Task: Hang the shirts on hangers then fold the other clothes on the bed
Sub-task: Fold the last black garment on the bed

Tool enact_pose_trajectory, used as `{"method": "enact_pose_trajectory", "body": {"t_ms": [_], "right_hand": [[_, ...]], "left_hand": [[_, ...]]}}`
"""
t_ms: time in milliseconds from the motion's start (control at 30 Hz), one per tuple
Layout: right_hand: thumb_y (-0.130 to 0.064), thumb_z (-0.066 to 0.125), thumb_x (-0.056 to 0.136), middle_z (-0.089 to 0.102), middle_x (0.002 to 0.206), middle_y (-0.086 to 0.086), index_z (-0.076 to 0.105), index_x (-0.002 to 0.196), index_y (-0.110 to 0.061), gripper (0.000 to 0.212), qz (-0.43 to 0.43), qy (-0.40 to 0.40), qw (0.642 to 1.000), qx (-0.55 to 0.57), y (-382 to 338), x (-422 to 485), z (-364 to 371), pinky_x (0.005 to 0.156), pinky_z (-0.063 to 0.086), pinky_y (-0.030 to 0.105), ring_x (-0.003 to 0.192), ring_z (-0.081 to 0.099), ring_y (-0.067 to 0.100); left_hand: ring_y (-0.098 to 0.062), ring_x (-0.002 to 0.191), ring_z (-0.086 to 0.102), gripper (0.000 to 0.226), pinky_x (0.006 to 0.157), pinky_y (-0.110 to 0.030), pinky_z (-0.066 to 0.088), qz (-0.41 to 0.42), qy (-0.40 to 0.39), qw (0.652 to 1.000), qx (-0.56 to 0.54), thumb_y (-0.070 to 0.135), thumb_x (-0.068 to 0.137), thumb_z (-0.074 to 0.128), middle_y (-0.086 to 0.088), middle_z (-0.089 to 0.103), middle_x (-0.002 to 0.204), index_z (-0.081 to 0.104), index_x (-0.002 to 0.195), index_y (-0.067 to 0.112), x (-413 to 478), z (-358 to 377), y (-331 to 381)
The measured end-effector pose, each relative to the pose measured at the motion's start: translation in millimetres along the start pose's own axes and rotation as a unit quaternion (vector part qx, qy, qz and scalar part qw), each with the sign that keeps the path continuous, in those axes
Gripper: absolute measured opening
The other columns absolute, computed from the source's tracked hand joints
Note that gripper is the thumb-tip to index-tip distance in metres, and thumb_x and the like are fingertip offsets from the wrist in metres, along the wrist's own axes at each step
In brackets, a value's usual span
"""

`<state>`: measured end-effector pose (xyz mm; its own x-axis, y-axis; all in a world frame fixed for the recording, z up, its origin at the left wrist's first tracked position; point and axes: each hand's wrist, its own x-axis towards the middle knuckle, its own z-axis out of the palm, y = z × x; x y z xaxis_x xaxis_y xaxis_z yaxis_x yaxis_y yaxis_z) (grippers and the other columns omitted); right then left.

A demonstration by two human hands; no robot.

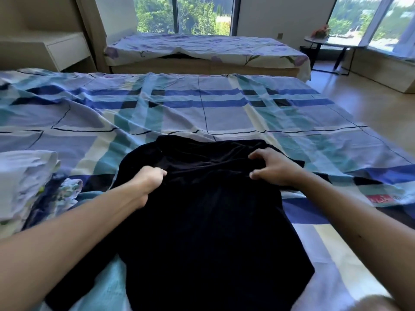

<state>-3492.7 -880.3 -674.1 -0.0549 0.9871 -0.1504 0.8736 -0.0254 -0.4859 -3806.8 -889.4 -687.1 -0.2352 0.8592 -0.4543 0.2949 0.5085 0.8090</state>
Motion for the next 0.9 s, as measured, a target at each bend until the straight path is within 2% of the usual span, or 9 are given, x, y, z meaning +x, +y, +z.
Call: {"method": "enact_pose_trajectory", "body": {"t_ms": [100,167,233,333,467,567,667,800,900], "right_hand": [[-0.030,0.078,0.073,0.043,0.138,0.004,0.050,0.139,-0.029,0.071,0.046,-0.025,0.983,-0.177,20,-1,5,0.109,0.038,0.043,0.133,0.043,0.027],[-0.028,0.075,0.075,0.047,0.132,0.002,0.057,0.125,-0.029,0.053,0.048,0.010,0.975,-0.216,26,-1,9,0.101,0.040,0.040,0.128,0.047,0.027],[-0.020,0.070,0.078,0.054,0.122,0.003,0.064,0.106,-0.026,0.029,0.030,0.084,0.971,-0.220,24,-1,10,0.092,0.040,0.038,0.117,0.053,0.029],[-0.011,0.067,0.075,0.060,0.108,0.009,0.068,0.097,-0.021,0.024,-0.004,0.233,0.957,-0.174,15,6,3,0.089,0.041,0.043,0.105,0.057,0.036],[-0.009,0.065,0.080,0.061,0.105,0.010,0.068,0.103,-0.021,0.026,-0.061,0.376,0.914,-0.142,-1,12,0,0.089,0.039,0.047,0.106,0.054,0.036],[-0.007,0.064,0.079,0.062,0.110,0.006,0.072,0.100,-0.027,0.029,-0.045,0.281,0.938,-0.196,0,12,11,0.094,0.036,0.045,0.111,0.054,0.034],[-0.014,0.066,0.082,0.060,0.123,0.003,0.073,0.103,-0.035,0.030,0.050,0.106,0.959,-0.259,5,7,16,0.103,0.034,0.043,0.122,0.050,0.028],[-0.011,0.067,0.078,0.057,0.126,0.008,0.070,0.114,-0.026,0.039,0.012,0.166,0.963,-0.210,-10,-1,15,0.102,0.035,0.044,0.122,0.050,0.034],[-0.014,0.068,0.078,0.054,0.128,0.012,0.065,0.123,-0.021,0.046,-0.051,0.178,0.968,-0.167,-41,-9,22,0.105,0.033,0.047,0.125,0.046,0.036]], "left_hand": [[-0.028,0.072,0.067,0.021,0.071,-0.033,0.057,0.034,-0.017,0.999,0.020,0.029,0.092,0.069,-0.012,0.068,0.081,0.067,0.086,0.009,-3,-4,-18],[-0.022,0.050,0.062,0.018,0.046,-0.027,0.051,0.061,-0.027,0.998,0.019,0.012,0.093,0.066,-0.013,0.063,0.065,0.061,0.077,0.007,-7,-4,-19],[-0.023,0.042,0.063,0.019,0.037,-0.025,0.049,0.066,-0.052,0.996,-0.019,0.000,0.096,0.056,-0.016,0.062,0.059,0.056,0.079,0.006,-13,-3,-14],[-0.023,0.040,0.063,0.020,0.035,-0.024,0.048,0.063,-0.084,0.991,-0.087,-0.003,0.099,0.049,-0.014,0.063,0.052,0.052,0.083,0.008,-24,-9,-2],[-0.026,0.047,0.066,0.011,0.038,-0.026,0.050,0.029,-0.131,0.987,-0.090,0.000,0.099,0.050,-0.016,0.067,0.065,0.056,0.094,0.007,-39,-19,-11],[-0.022,0.070,0.066,0.012,0.041,-0.026,0.050,0.030,-0.130,0.986,0.103,0.013,0.097,0.059,-0.013,0.067,0.096,0.062,0.108,0.014,-45,-30,-38],[-0.021,0.070,0.070,0.008,0.057,-0.034,0.059,0.124,-0.104,0.940,0.300,0.027,0.092,0.062,-0.007,0.069,0.090,0.063,0.093,0.019,-45,-47,-47],[-0.032,0.108,0.062,0.019,0.090,-0.039,0.051,0.197,0.055,0.831,0.517,0.038,0.091,0.060,-0.007,0.065,0.112,0.060,0.104,0.024,-46,-86,-34],[-0.035,0.114,0.060,0.028,0.091,-0.040,0.050,0.133,0.027,0.777,0.615,0.035,0.091,0.063,-0.014,0.061,0.122,0.055,0.107,0.014,-44,-109,-37]]}}
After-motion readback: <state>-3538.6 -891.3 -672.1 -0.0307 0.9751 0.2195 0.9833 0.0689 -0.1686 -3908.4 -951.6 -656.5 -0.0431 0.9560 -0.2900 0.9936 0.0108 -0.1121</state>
